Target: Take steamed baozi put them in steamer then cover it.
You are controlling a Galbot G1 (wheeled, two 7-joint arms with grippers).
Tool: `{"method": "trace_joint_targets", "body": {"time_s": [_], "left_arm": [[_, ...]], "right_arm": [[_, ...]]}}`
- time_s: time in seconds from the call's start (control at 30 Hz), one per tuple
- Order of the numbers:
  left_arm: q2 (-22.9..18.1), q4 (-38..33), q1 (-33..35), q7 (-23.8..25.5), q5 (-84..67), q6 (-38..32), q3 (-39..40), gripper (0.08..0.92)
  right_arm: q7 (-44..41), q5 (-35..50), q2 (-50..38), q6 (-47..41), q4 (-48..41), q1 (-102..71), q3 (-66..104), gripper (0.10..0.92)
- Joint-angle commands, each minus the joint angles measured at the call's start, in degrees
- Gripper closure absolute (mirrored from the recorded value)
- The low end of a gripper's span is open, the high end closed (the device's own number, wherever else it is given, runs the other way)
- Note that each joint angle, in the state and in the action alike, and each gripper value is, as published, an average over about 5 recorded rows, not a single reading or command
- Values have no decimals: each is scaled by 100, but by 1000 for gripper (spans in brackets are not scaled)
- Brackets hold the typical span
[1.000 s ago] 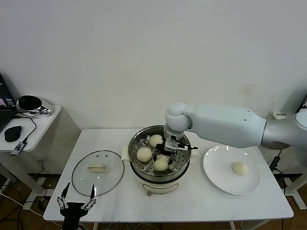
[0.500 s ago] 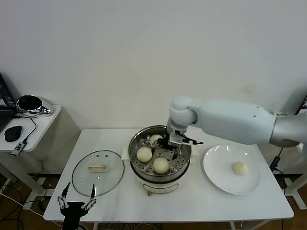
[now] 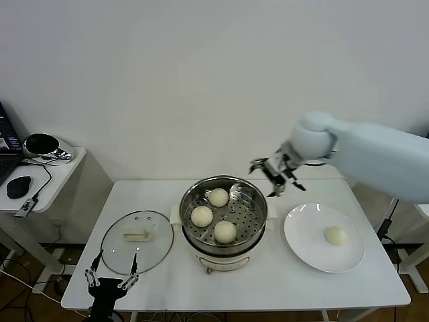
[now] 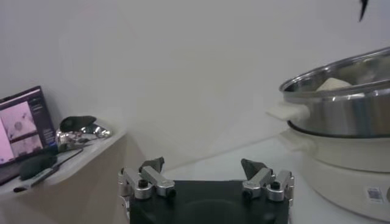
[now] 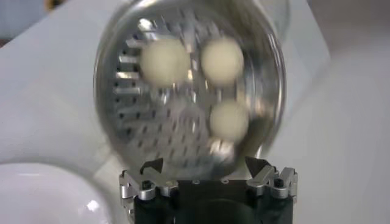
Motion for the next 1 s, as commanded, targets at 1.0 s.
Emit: {"method": "trace_joint_targets", "body": {"time_s": [1.0], "left_arm": [[-2,-16,27,35,35,134,-42,177]], "right_arm": [[-688,-2027,-355,527,-2765,-4564,3863,203]]}}
